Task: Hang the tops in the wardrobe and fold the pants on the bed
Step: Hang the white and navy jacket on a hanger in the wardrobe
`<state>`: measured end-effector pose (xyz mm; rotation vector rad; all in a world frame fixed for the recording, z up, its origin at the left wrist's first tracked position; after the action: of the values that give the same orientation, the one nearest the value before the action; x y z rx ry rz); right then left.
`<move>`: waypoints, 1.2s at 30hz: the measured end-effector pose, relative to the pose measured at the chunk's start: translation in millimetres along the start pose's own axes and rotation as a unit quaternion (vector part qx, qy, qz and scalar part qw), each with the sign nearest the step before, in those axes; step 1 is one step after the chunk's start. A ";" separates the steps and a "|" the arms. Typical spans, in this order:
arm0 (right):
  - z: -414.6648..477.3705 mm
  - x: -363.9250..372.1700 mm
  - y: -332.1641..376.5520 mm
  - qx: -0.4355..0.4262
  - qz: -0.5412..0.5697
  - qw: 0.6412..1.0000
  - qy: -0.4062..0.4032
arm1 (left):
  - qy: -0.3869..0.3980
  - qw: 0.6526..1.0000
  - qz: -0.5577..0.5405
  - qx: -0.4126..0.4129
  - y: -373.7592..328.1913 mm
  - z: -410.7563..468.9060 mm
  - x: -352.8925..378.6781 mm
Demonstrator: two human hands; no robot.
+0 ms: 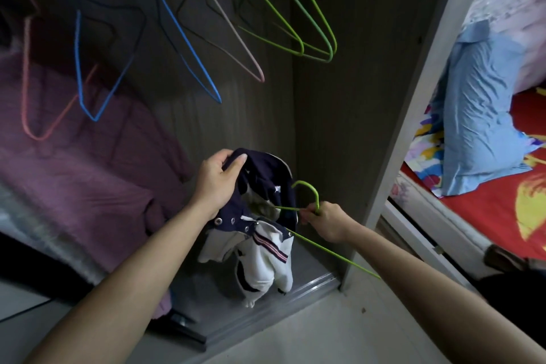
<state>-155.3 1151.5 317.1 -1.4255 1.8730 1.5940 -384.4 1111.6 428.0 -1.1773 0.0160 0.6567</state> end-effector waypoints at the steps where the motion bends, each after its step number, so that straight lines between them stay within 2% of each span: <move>1: 5.3 -1.3 -5.0 0.023 0.003 1.000 -0.005 | 0.006 1.000 -0.002 0.004 -3.8 0.2 0.0; 2: 8.6 -7.1 -4.9 0.036 0.028 0.999 -0.013 | 0.015 1.000 0.001 0.007 -6.7 0.2 -0.1; 4: 9.7 -24.6 5.1 0.034 0.182 0.983 -0.024 | 0.032 0.999 -0.009 -0.004 -8.5 -0.2 -1.4; 6: 10.1 -35.5 18.2 0.014 0.380 0.925 -0.005 | 0.045 0.997 -0.045 -0.035 -8.2 0.7 -3.9; 7: 9.8 -37.5 24.6 -0.004 0.431 0.902 0.004 | 0.044 0.996 -0.067 -0.044 -10.0 2.8 -6.0; 8: 8.1 -37.7 30.1 -0.021 0.445 0.895 0.005 | 0.038 0.994 -0.089 -0.044 -14.6 6.1 -8.3; 10: 5.1 -36.2 36.2 -0.031 0.399 0.916 -0.021 | 0.024 0.992 -0.123 -0.024 -30.1 14.8 -11.3; 12: 6.8 -30.8 35.2 -0.003 0.264 0.963 -0.055 | 0.020 0.991 -0.134 -0.001 -43.8 20.0 -9.6; 14: 9.9 -22.8 37.9 0.014 0.165 0.985 -0.051 | 0.038 0.991 -0.124 0.018 -52.9 16.9 -2.0; 16: 9.4 -29.7 41.9 0.014 0.196 0.978 -0.065 | 0.063 0.993 -0.093 0.032 -54.4 10.4 4.9; 21: -12.3 -71.1 49.6 -0.040 0.348 0.924 -0.154 | 0.071 0.995 0.069 0.030 -32.6 11.9 -11.1; 26: -31.9 -89.7 72.6 -0.140 0.369 0.902 -0.176 | 0.043 0.983 0.171 0.060 -34.3 22.1 -27.9; 28: -34.2 -93.5 75.0 -0.164 0.385 0.891 -0.177 | 0.046 0.991 0.116 0.056 -39.2 27.6 -25.4; 30: -31.0 -92.8 69.4 -0.159 0.393 0.887 -0.181 | 0.057 0.998 0.000 0.028 -44.2 28.3 -17.2; 32: -20.6 -88.1 61.4 -0.111 0.342 0.916 -0.177 | 0.093 0.992 -0.074 0.038 -54.7 24.2 -2.1; 34: -7.3 -79.5 56.0 -0.046 0.238 0.960 -0.142 | 0.154 0.983 -0.059 0.073 -68.2 13.6 18.4; 36: 2.9 -71.0 52.1 -0.010 0.194 0.976 -0.102 | 0.190 0.977 -0.042 0.090 -72.2 3.1 32.8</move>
<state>-165.7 1182.7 398.8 -0.8941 2.1028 1.8532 -323.8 1113.6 479.2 -1.1061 0.3407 0.3389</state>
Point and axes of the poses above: each hand's wrist, its own z-axis towards the middle knuckle, its own x-axis out of the palm, y = z × x, the point moved 8 cm from there along z, towards the middle knuckle, and after that the axes turned 12 degrees about x, right-handed, at the moved point
